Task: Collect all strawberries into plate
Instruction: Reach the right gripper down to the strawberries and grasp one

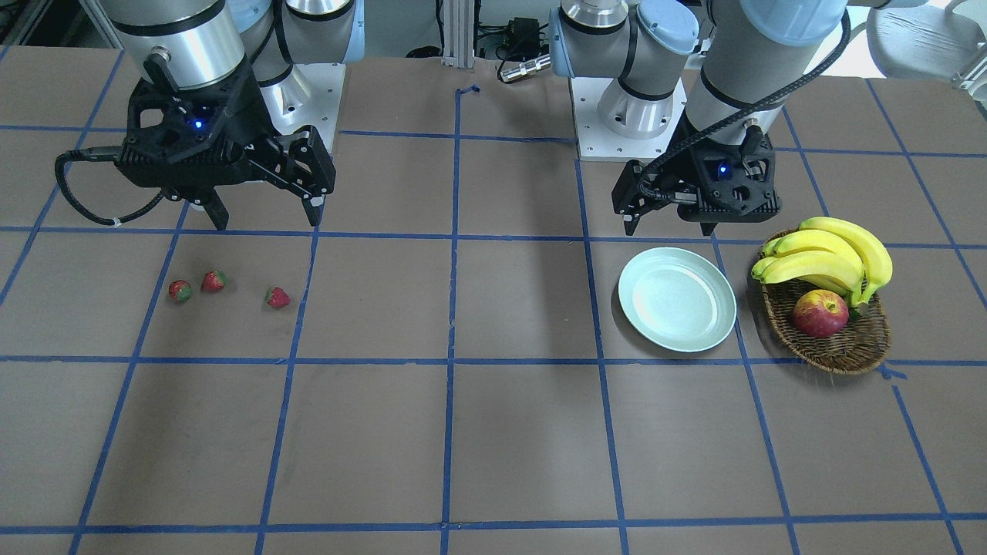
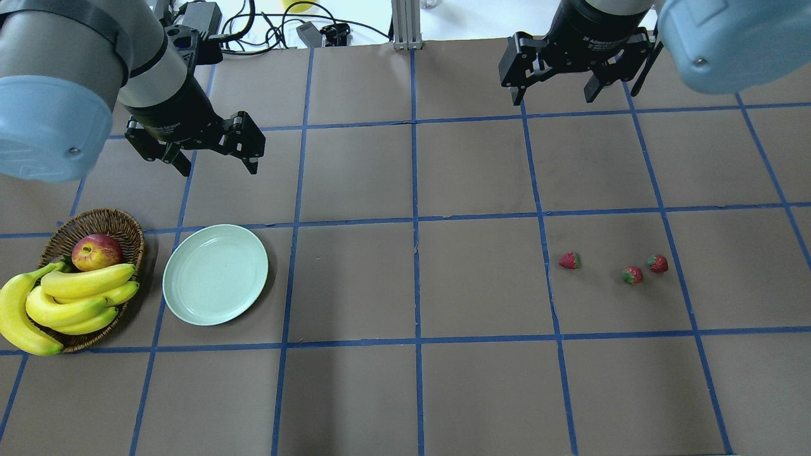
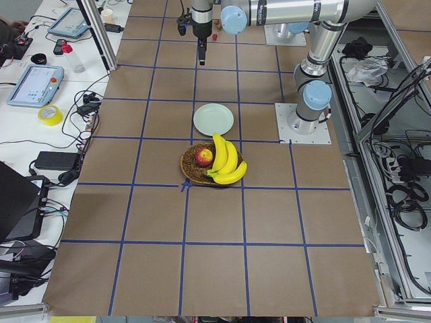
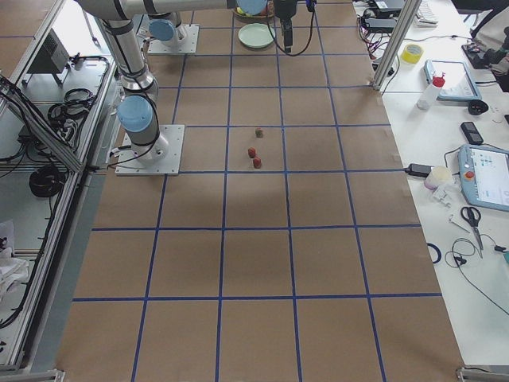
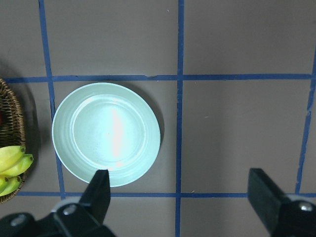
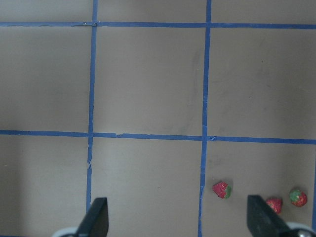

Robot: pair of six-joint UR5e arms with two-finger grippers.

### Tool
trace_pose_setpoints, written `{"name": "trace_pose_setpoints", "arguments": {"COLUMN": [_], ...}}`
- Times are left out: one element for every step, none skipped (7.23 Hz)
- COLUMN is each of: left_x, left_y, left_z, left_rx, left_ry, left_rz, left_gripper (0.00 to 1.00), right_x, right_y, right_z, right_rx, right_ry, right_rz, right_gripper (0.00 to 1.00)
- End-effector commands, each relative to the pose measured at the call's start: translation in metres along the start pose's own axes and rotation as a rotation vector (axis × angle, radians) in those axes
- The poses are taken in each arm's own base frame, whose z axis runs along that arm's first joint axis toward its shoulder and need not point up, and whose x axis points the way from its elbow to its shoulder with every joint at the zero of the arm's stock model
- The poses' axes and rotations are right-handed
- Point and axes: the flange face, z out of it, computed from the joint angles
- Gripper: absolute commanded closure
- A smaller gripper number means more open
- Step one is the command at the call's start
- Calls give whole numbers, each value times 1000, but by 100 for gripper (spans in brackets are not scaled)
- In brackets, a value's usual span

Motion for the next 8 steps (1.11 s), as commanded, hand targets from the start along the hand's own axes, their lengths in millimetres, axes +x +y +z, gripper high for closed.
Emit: {"name": "trace_pose_setpoints", "arguments": {"left_x": [4, 4, 4, 3, -3, -1, 0, 0], "left_y": [12, 21, 21, 22, 19, 21, 21, 21], "left_z": [-25, -38, -53, -58, -53, -49, -46, -47], "left_rx": [24, 2, 15, 8, -20, -31, -35, -34], "left_ry": [12, 10, 10, 6, 9, 10, 10, 10], "left_rz": [6, 12, 17, 18, 2, -1, -1, -1], "left_gripper": [0, 0, 0, 0, 0, 0, 0, 0], "right_x": [0, 0, 0, 0, 1, 9, 16, 33], "right_y": [0, 1, 1, 2, 4, 7, 13, 19], "right_z": [2, 2, 4, 9, 19, 40, 62, 89], "right_rx": [-4, -6, -12, -25, -48, -88, -125, -176], "right_ry": [3, 3, 3, 4, 5, 3, 5, 5], "right_rz": [-4, -7, -13, -13, -16, -25, -59, -31], "right_gripper": [0, 0, 0, 0, 0, 0, 0, 0]}}
